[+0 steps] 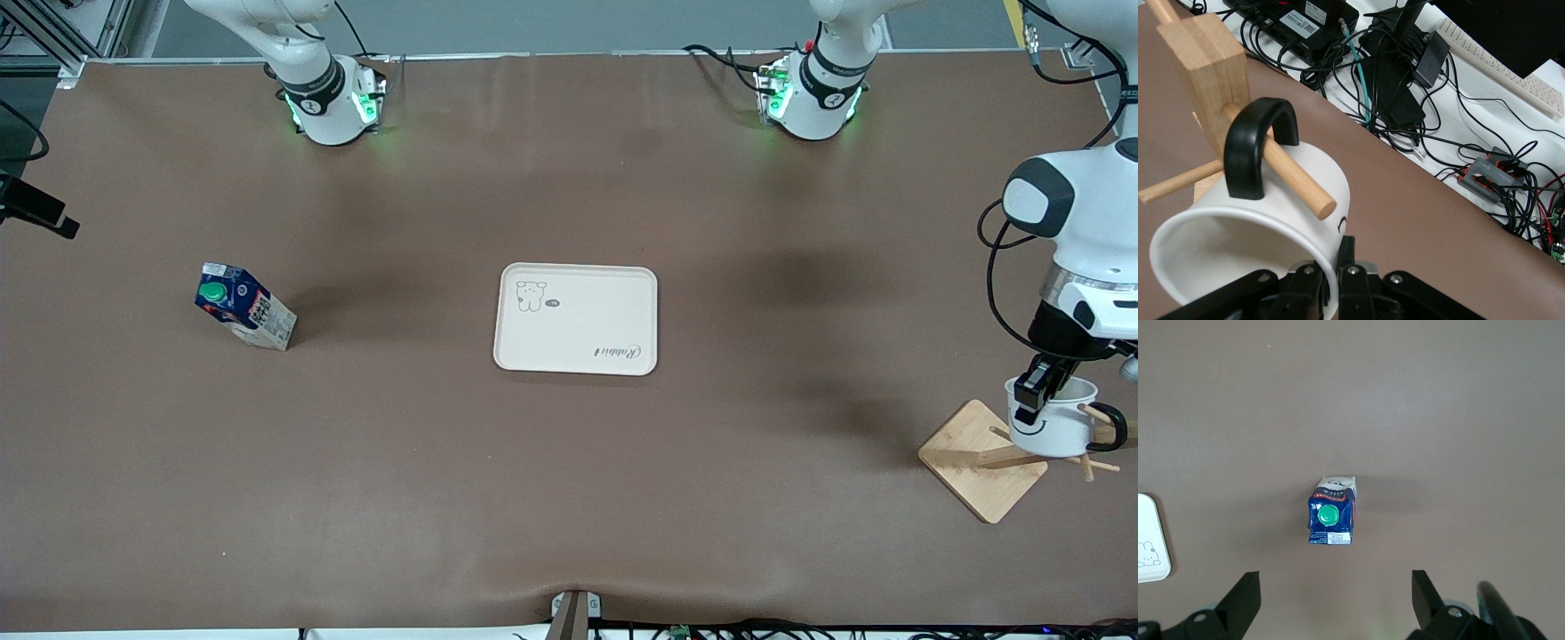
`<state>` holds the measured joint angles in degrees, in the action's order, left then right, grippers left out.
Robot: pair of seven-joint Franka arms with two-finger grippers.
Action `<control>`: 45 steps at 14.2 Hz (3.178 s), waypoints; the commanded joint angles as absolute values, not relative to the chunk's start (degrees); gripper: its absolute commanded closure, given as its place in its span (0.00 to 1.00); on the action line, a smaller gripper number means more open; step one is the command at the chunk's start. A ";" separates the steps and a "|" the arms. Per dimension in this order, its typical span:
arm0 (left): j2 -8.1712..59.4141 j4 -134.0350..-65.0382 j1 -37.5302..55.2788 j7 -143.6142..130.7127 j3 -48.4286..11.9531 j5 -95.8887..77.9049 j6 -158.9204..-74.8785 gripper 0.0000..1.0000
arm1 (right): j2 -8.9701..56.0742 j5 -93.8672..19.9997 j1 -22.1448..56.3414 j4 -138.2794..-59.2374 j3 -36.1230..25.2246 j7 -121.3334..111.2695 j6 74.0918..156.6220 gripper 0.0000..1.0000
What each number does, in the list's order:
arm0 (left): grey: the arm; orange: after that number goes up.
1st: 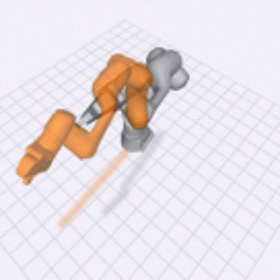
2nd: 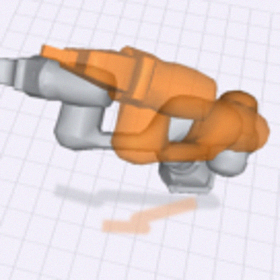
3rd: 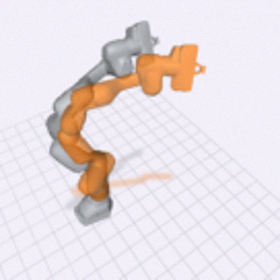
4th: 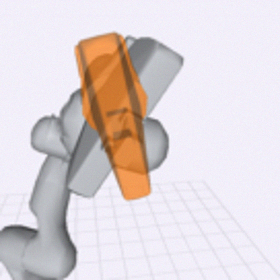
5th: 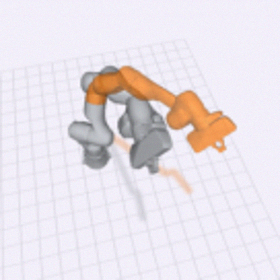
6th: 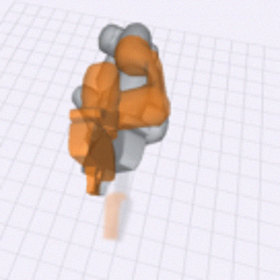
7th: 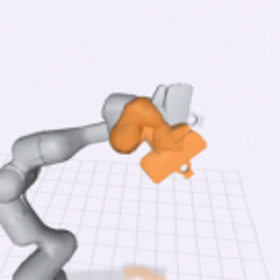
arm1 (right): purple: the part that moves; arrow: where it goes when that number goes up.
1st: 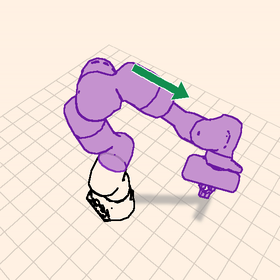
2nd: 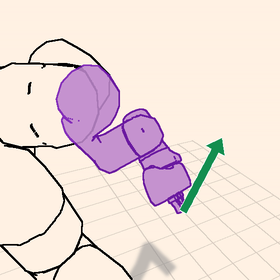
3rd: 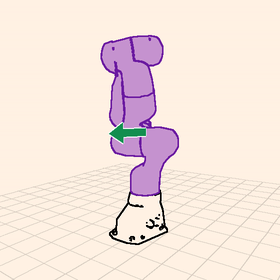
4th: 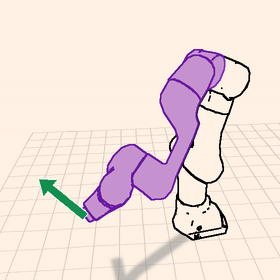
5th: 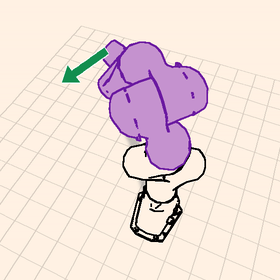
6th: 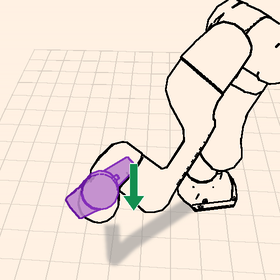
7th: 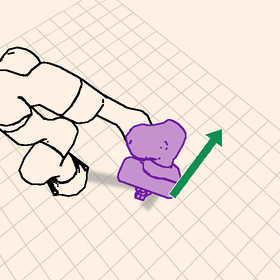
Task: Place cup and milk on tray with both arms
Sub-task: 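Grasp the white mug rim with the left gripper, then lift the mug off the stand and carry it toward the tray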
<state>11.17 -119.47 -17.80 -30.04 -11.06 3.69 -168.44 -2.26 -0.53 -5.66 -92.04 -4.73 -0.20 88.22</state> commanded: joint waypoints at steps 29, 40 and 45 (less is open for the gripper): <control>11.85 -107.76 -14.70 -37.14 -34.27 3.43 -132.63 1.00 | 2.99 -1.41 -7.65 -88.86 -3.87 0.79 87.80 0.00; 28.47 -98.88 4.64 -55.36 -34.19 3.78 -124.98 1.00 | 7.81 -1.05 -6.51 -88.68 -3.60 0.00 91.50 0.00; 33.83 -97.38 10.97 -61.08 -32.70 4.39 -124.98 1.00 | 10.98 -0.70 -6.68 -88.68 -3.60 -0.09 91.93 0.00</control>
